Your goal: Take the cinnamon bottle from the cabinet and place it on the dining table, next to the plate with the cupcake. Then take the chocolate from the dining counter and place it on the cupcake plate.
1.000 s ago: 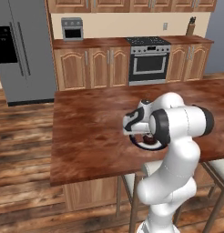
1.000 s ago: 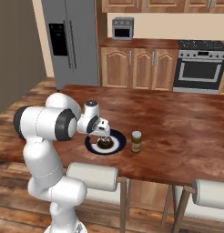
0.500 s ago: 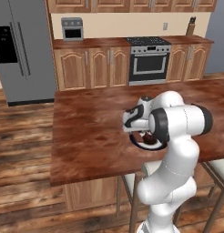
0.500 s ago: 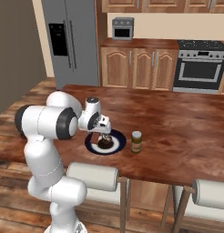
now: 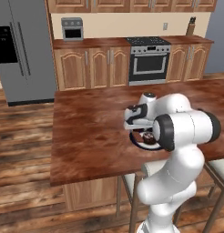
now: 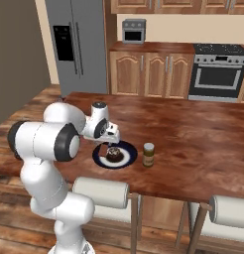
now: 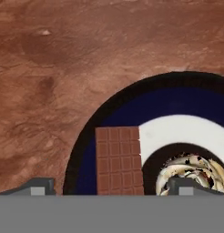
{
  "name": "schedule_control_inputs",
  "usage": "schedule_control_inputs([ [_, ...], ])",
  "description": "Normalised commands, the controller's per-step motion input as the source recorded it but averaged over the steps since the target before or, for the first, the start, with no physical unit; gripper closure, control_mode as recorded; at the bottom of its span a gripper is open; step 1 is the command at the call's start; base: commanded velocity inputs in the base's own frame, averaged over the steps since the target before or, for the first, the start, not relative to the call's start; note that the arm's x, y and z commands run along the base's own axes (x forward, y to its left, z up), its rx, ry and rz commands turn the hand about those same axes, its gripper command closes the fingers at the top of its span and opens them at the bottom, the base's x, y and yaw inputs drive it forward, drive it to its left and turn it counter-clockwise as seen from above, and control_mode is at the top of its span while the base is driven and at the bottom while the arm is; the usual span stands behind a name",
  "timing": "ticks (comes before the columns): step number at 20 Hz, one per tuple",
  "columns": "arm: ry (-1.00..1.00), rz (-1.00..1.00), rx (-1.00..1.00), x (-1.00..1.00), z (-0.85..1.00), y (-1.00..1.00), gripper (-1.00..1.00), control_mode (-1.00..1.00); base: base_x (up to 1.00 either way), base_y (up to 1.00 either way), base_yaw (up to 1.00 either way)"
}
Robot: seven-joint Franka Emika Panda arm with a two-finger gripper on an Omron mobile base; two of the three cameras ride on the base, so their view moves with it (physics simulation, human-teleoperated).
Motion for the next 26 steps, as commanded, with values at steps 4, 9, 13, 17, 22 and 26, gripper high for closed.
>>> schedule_control_inputs([
  [4,-0.04,0.00,0.03,-0.51,0.19,0.02,-1.00,-1.00,0.00,0.00,0.00],
  [9,-0.08,0.00,0.02,-0.78,0.11,-0.01,-1.00,-1.00,0.00,0.00,0.00],
  [13,-0.13,-0.04,0.00,-0.91,0.05,-0.05,-1.00,-1.00,0.00,0.00,0.00],
  [17,-0.01,-0.04,0.00,-0.77,0.10,-0.07,-1.00,-1.00,0.00,0.00,0.00],
  [22,0.03,0.00,0.00,-0.66,0.26,-0.11,-1.00,-1.00,0.00,0.00,0.00],
  [26,0.00,0.00,0.00,-0.70,0.34,-0.12,-1.00,-1.00,0.00,0.00,0.00],
])
